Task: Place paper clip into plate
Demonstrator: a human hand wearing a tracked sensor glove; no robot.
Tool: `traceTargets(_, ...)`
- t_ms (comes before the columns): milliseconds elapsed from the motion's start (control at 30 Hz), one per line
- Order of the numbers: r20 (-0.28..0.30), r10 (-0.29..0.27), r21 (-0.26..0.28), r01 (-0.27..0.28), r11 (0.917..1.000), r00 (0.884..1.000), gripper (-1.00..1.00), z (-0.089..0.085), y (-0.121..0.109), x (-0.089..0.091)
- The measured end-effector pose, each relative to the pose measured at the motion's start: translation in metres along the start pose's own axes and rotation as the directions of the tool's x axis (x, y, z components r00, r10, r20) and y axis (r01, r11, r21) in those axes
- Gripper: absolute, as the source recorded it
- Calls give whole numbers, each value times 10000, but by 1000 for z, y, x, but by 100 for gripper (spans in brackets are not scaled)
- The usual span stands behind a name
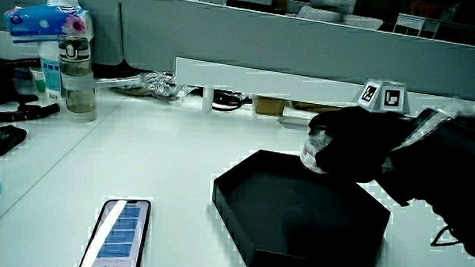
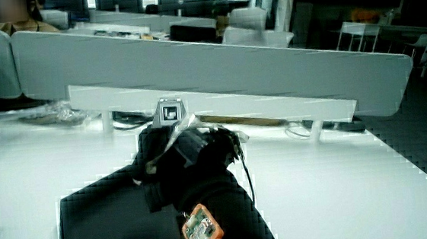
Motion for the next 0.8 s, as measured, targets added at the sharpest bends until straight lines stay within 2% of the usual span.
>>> traceTargets(100, 425, -394, -443, 412, 9982, 9983, 0, -30, 9, 1)
traceTargets(167, 787, -1048, -1071, 1130, 9878, 9914, 0, -54, 16, 7)
traceTargets(200, 323, -723, -1698, 768, 9825, 9969, 0, -60, 17, 8)
traceTargets(233, 391, -802, -1641, 855, 9827, 9960, 0, -64, 17, 9)
traceTargets(300, 200, -655, -2048, 682, 9764, 9977, 0, -74, 18, 9)
traceTargets(433, 407, -793, -2089, 861, 9741, 9960, 0, -84, 20, 6)
traceTargets(467, 493, -672, -2093, 761, 9749, 9965, 0, -88, 21, 5)
traceTargets(567, 909, -809, -2244, 996, 9694, 9926, 0, -97, 23, 3)
traceTargets(600, 1105, -966, -2320, 1202, 9653, 9892, 0, -100, 24, 4)
traceTargets(633, 672, -893, -2379, 1029, 9658, 9937, 0, -101, 24, 6)
traceTargets(700, 952, -958, -2103, 1141, 9710, 9908, 0, -95, 21, 4)
traceTargets(767, 846, -880, -2222, 1049, 9693, 9925, 0, -96, 23, 5)
traceTargets(800, 837, -1033, -2038, 1185, 9718, 9911, -6, -94, 21, 5)
